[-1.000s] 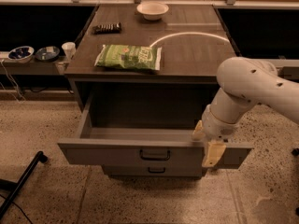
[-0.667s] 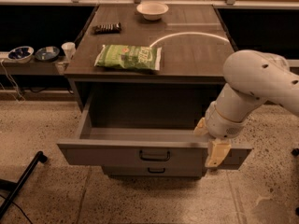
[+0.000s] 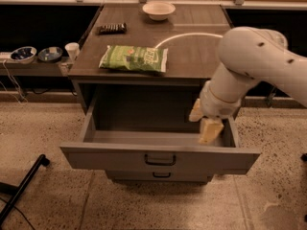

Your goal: Open top drawer

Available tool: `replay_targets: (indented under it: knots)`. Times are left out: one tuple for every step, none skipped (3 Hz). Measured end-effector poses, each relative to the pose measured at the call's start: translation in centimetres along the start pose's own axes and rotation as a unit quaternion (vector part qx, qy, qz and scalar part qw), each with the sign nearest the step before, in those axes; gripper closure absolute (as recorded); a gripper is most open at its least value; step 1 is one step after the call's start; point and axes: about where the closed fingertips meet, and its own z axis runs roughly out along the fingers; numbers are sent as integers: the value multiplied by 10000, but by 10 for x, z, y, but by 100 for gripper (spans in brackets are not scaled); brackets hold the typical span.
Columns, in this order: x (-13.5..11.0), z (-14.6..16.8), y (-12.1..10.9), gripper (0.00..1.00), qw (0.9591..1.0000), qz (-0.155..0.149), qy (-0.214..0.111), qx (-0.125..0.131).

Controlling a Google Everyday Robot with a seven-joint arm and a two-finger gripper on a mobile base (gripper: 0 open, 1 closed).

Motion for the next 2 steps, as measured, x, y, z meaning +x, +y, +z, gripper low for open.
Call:
replay_targets:
  knots:
    - [-13,27,-40,72,9993,357,-49,124]
    - [-24,66,-61,95,9967,779,-38,207]
